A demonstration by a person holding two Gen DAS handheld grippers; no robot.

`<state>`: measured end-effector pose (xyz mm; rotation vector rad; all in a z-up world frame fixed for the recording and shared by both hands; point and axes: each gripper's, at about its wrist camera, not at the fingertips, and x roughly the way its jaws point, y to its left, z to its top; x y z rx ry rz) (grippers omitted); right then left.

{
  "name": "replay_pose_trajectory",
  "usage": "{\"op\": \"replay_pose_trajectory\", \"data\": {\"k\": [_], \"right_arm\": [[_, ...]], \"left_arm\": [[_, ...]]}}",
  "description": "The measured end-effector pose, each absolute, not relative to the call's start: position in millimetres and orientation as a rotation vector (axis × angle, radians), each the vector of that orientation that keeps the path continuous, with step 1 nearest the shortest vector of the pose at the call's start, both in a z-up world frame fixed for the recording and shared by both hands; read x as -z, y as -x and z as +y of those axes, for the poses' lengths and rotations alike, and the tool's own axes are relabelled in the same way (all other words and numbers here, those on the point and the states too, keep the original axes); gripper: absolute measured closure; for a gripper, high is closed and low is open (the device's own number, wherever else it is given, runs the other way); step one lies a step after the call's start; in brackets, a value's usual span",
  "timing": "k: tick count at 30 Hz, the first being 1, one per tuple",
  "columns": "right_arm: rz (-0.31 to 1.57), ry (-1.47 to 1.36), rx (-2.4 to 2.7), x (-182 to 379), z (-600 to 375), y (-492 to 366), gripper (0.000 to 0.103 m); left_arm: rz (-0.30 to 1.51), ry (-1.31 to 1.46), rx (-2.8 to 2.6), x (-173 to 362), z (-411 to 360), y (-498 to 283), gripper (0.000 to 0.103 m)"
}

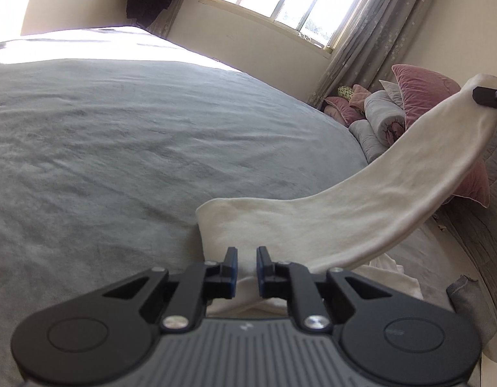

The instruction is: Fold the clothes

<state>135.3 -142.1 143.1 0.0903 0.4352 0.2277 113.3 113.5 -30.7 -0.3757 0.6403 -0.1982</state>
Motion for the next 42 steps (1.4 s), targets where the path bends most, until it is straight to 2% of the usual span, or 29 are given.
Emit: {"op": "replay_pose_trajectory", "data": {"k": [10,24,26,32,42], "right_arm": [[0.527,-0.165,-0.165,-85.1,-199.8,-124.9,0.095],[0.679,-0.272,-0.065,37.2,-251.4,-111.2,0.094],[0.689,-0.263,-0.069,41.9,-252.7,-109.0,0.093],[0.658,-0.243,-0.054,32.5,-264.3,-96.6,0.073],[0.565,-0.108,-0.026,25.1,-250.2,-100.0,0.072]], "left_arm": [[0.707,0.295,0.205,56.1,104.9,-121.0,0.091],[0.698,0.232,0.188,41.7,89.1,-138.6,0.091],[0.713,0.208,0.178,47.6,88.5,-140.9,0.091],[0.687,0.207,0.167,42.4,93.8,-142.7,0.091],[0.68,0.147,0.157,46.7,85.5,-166.7,0.091]]}}
